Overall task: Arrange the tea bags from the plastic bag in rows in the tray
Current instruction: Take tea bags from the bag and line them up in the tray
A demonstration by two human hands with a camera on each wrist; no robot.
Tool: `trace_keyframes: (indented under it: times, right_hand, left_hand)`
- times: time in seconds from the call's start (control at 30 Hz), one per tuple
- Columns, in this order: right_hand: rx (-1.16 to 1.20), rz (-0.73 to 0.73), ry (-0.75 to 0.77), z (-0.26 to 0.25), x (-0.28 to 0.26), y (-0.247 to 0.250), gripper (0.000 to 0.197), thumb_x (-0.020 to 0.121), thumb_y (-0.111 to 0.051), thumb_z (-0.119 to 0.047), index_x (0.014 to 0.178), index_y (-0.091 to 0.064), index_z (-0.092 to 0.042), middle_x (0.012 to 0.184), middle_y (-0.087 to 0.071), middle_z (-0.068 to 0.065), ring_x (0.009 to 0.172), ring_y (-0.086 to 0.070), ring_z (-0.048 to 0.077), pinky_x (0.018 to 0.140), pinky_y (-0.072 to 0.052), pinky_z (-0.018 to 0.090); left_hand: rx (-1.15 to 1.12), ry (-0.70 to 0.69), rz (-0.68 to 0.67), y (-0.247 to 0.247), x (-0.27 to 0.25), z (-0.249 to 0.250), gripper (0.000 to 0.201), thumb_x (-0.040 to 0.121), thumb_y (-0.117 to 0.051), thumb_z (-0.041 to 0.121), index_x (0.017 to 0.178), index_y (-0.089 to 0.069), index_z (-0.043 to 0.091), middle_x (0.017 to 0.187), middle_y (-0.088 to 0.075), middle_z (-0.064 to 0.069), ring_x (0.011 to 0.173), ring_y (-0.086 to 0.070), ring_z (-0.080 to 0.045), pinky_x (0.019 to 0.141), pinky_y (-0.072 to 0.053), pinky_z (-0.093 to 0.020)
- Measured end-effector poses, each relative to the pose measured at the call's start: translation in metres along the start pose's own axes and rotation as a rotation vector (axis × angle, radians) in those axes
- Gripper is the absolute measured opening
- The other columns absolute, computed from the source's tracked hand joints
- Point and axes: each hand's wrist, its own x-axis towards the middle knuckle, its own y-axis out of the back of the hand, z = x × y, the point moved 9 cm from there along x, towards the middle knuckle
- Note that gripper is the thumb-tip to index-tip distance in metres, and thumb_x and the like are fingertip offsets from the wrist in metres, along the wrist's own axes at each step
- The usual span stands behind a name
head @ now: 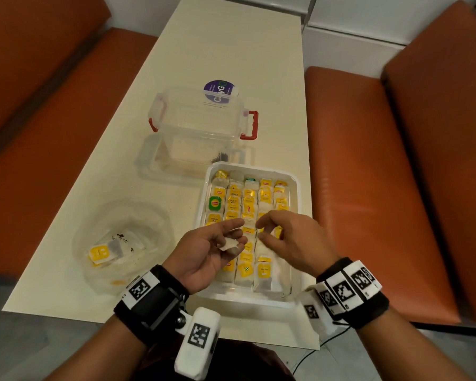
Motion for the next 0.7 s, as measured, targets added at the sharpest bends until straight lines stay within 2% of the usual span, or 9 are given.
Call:
trace_keyframes:
  times: [0.07,0.13,0.2,0.27,0.3,0.4,0.43,0.57,0.7]
  right_hand:
    - [0.104,-0.027,0.059,-0.025,-0.01,0.001,0.038,0.082,-0.055,-0.067,0.11,-0.063,-0.041,0.099,-0.065,-0.022,0.071,-0.057,-0.002,0.068,-0.051,0.027]
    - [0.124,-0.046,0.092,-0.04,-0.016,-0.002,0.048,0.076,-0.058,-0.073,0.112,-0.063,-0.041,0.1,-0.064,-0.021,0.071,-0.055,-0.005,0.067,-0.05,0.026]
    - [0.086,-0.037,0.105,-0.047,-0.017,-0.008,0.041,0.078,-0.068,-0.065,0.112,-0.062,-0.041,0.101,-0.065,-0.018,0.069,-0.05,-0.009,0.066,-0.048,0.024]
    - [0.054,0.003,0.099,-0.047,-0.017,-0.011,0.03,0.084,-0.069,-0.056,0.11,-0.063,-0.041,0.099,-0.066,-0.017,0.068,-0.048,-0.005,0.066,-0.048,0.027]
    - [0.056,0.022,0.091,-0.046,-0.017,-0.011,0.025,0.087,-0.068,-0.052,0.108,-0.065,-0.04,0.098,-0.068,-0.017,0.068,-0.048,-0.003,0.066,-0.048,0.029]
    - [0.11,0.061,0.059,-0.042,-0.019,-0.007,0.015,0.092,-0.065,-0.044,0.103,-0.07,-0.036,0.092,-0.069,-0.018,0.068,-0.051,-0.002,0.065,-0.051,0.032]
    - [0.122,0.068,0.046,-0.039,-0.02,-0.006,0.014,0.092,-0.064,-0.043,0.101,-0.071,-0.035,0.09,-0.069,-0.019,0.069,-0.053,0.0,0.065,-0.052,0.034]
    - [0.13,0.092,0.018,-0.032,-0.022,0.0,0.015,0.092,-0.062,-0.046,0.097,-0.071,-0.034,0.084,-0.066,-0.019,0.071,-0.057,0.004,0.066,-0.053,0.037]
    - [0.2,0.145,-0.012,-0.026,-0.023,0.012,0.012,0.091,-0.065,-0.045,0.093,-0.071,-0.035,0.078,-0.066,-0.021,0.068,-0.059,0.003,0.065,-0.051,0.033]
  left_hand:
    - [-0.008,0.013,-0.01,0.0,0.002,-0.002,0.048,0.084,-0.035,-0.01,0.12,-0.065,-0.009,0.111,-0.058,-0.025,0.097,-0.062,-0.032,0.071,-0.061,-0.029]
    - [0.006,0.032,-0.051,-0.003,0.003,-0.005,0.051,0.082,-0.035,-0.007,0.125,-0.063,-0.008,0.121,-0.061,-0.027,0.104,-0.059,-0.032,0.073,-0.059,-0.03]
    - [0.014,0.045,-0.084,-0.007,0.004,-0.007,0.053,0.081,-0.035,-0.004,0.127,-0.061,-0.009,0.117,-0.065,-0.025,0.102,-0.059,-0.031,0.071,-0.057,-0.03]
    - [0.005,0.052,-0.104,-0.013,0.003,-0.009,0.053,0.081,-0.035,-0.004,0.127,-0.059,-0.009,0.111,-0.065,-0.023,0.093,-0.062,-0.028,0.067,-0.055,-0.027]
    - [0.001,0.047,-0.11,-0.014,0.003,-0.01,0.053,0.08,-0.036,-0.005,0.128,-0.058,-0.009,0.113,-0.066,-0.024,0.094,-0.063,-0.027,0.071,-0.055,-0.028]
    - [0.007,0.035,-0.134,-0.015,0.004,-0.011,0.058,0.076,-0.041,-0.001,0.131,-0.055,-0.011,0.129,-0.061,-0.031,0.109,-0.063,-0.032,0.099,-0.05,-0.036]
    - [0.016,0.039,-0.145,-0.016,0.005,-0.012,0.058,0.077,-0.042,0.001,0.131,-0.055,-0.011,0.131,-0.059,-0.033,0.11,-0.063,-0.033,0.103,-0.048,-0.038]
    - [0.171,0.029,-0.172,-0.012,0.004,-0.015,0.048,0.086,-0.038,0.005,0.124,-0.066,-0.004,0.13,-0.063,-0.026,0.108,-0.057,-0.028,0.112,-0.04,-0.045]
    - [0.433,-0.033,-0.13,-0.006,-0.003,-0.01,0.044,0.089,-0.039,0.009,0.112,-0.076,0.013,0.122,-0.07,-0.013,0.104,-0.066,-0.025,0.104,-0.048,-0.047]
